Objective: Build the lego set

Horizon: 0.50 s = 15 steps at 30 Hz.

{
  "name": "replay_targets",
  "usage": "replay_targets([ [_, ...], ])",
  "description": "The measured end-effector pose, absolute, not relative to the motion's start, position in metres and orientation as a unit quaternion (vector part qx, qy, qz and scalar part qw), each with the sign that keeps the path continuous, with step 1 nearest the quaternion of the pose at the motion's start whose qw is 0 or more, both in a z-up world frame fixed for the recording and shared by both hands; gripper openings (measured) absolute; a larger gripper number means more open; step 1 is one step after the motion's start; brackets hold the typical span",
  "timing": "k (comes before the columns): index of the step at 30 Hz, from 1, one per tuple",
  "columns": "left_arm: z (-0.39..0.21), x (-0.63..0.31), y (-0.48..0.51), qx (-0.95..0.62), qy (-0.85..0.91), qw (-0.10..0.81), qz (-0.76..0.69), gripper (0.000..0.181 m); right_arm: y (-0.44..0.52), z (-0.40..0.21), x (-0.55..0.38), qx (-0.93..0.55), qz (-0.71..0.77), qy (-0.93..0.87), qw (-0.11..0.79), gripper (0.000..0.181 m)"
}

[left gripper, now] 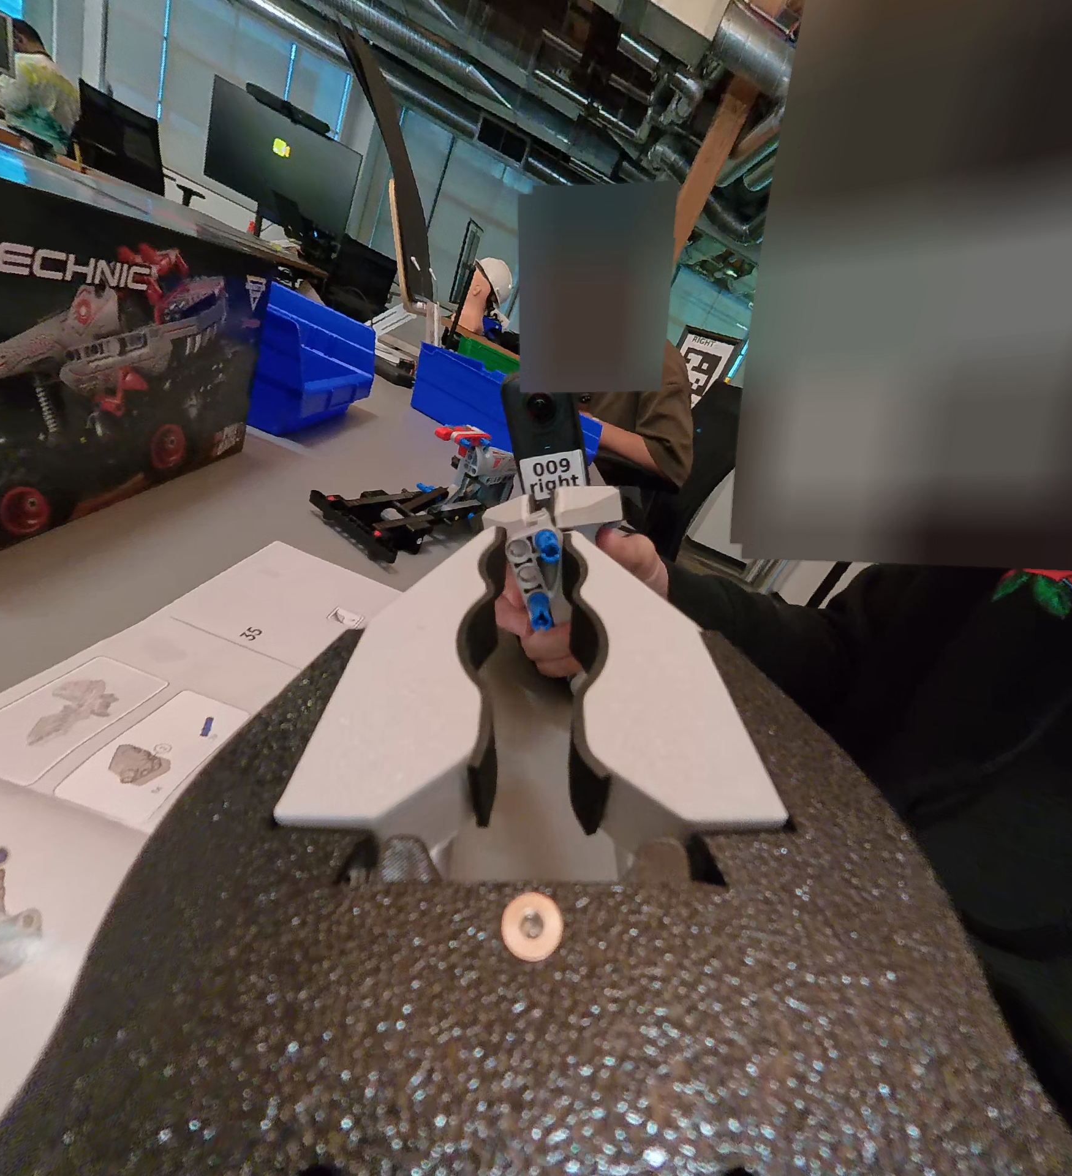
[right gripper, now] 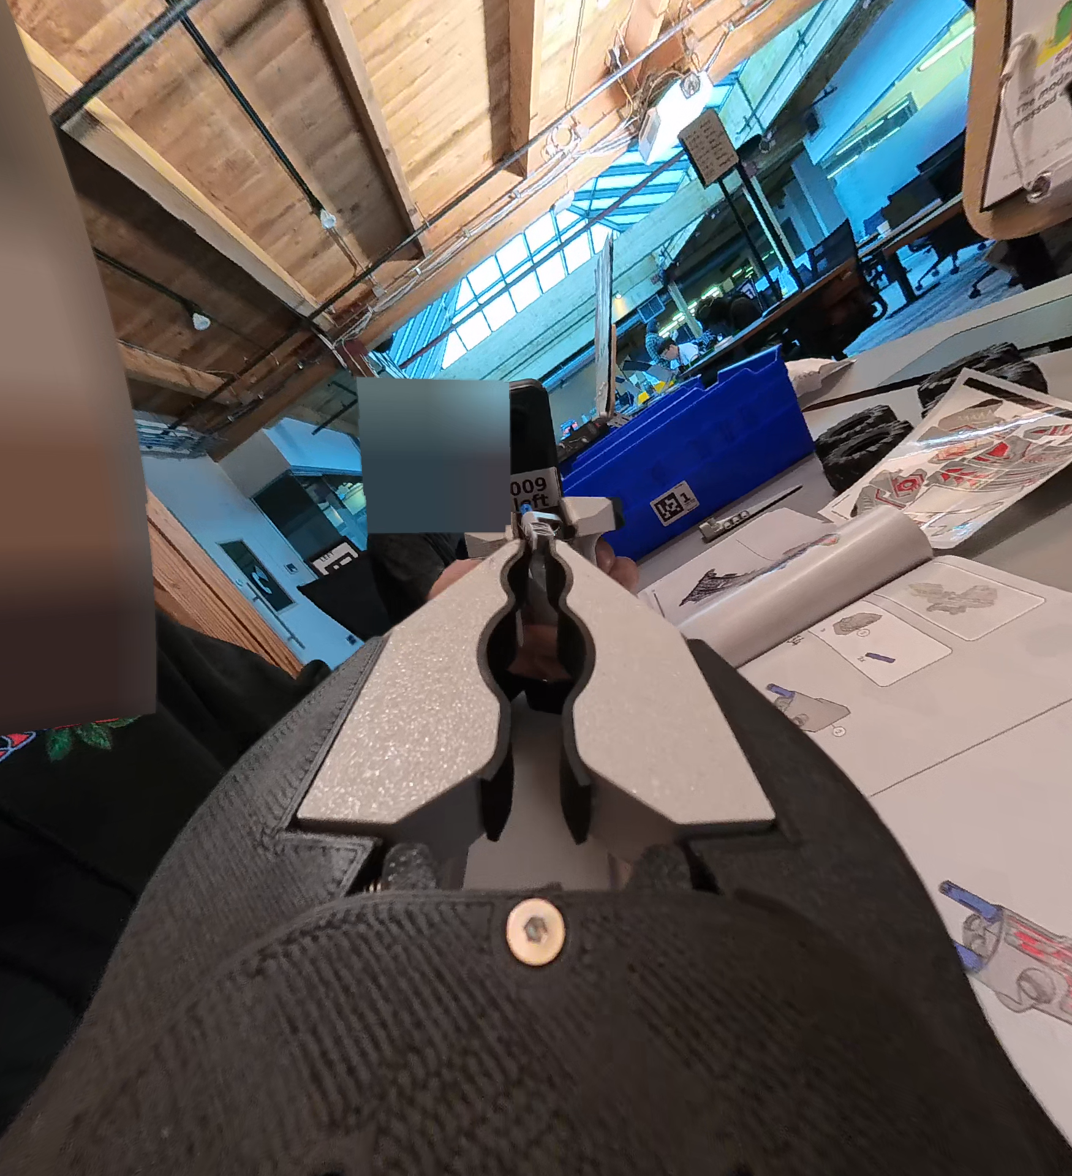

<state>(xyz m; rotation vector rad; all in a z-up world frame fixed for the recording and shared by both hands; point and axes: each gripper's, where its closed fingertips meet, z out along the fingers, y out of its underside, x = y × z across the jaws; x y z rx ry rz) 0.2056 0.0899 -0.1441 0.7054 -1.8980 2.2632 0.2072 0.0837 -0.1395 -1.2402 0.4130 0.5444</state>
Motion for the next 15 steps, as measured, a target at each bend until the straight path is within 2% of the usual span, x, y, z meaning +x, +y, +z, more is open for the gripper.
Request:
replay_targets([
  [8,-0.141,0.207,0.092,0.245,-0.609,0.067,0.751,0.014,0.083,-0.138,0.207,-0.566,0.249,0.187,0.763,0.000],
  [12,-0.146,0.219,0.100,0.298,-0.596,0.070,0.742,0.013,0.081,-0.141,0.215,-0.609,0.150,0.173,0.759,0.025],
  [15,-0.150,0.224,0.104,0.335,-0.588,0.080,0.732,0.013,0.082,-0.146,0.219,-0.676,-0.024,0.122,0.726,0.045],
])
